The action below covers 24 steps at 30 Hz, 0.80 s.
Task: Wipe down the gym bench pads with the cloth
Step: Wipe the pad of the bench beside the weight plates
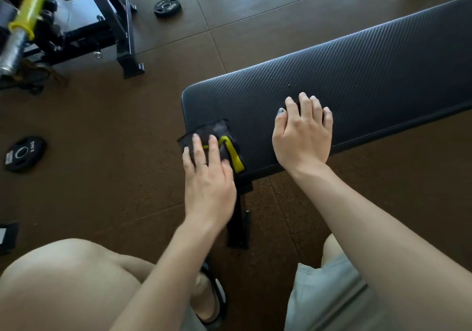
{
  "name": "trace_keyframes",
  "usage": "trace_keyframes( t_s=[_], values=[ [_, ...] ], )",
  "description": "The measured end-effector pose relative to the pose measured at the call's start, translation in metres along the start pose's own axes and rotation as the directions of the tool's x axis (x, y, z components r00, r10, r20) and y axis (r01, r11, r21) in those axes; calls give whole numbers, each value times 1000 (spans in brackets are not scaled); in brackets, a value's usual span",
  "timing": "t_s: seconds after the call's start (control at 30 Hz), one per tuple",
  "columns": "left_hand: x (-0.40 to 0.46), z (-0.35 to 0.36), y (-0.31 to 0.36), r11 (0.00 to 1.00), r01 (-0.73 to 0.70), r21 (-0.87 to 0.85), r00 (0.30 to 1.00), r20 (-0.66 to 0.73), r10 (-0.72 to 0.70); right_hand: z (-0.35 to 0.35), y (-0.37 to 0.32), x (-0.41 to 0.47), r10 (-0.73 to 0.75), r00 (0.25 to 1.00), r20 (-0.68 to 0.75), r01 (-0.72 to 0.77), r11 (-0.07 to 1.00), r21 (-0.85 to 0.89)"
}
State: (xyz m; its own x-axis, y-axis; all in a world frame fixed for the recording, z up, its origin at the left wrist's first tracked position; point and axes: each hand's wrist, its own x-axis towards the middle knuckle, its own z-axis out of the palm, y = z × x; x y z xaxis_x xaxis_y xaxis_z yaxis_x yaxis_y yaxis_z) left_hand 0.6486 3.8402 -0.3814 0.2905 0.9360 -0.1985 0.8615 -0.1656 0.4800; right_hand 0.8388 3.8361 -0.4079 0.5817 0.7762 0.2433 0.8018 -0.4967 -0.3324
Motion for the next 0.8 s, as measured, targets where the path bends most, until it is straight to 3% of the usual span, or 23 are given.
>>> trace_keyframes(
  t_s=[0.1,0.27,0.4,0.5,0.63,0.8],
  values=[
    [-12,7,3,970,-89,224,996,-9,93,-7,7,5,-39,997,72,36,998,43],
    [61,7,29,903,-280,326,959,59,276,-13,40,26,-35,999,5,35,999,-13],
    [123,13,71,900,-259,350,965,145,221,-7,39,27,5,999,-43,-6,1000,-22],
    [100,14,73,887,-319,335,946,171,275,-7,39,25,8,998,-69,-8,1000,5],
    [7,24,46,812,-445,378,895,165,414,-6,42,22,-14,996,-86,15,1000,17],
    [24,24,51,800,-443,405,896,160,415,-5,43,22,-28,996,-89,31,999,33]
  ],
)
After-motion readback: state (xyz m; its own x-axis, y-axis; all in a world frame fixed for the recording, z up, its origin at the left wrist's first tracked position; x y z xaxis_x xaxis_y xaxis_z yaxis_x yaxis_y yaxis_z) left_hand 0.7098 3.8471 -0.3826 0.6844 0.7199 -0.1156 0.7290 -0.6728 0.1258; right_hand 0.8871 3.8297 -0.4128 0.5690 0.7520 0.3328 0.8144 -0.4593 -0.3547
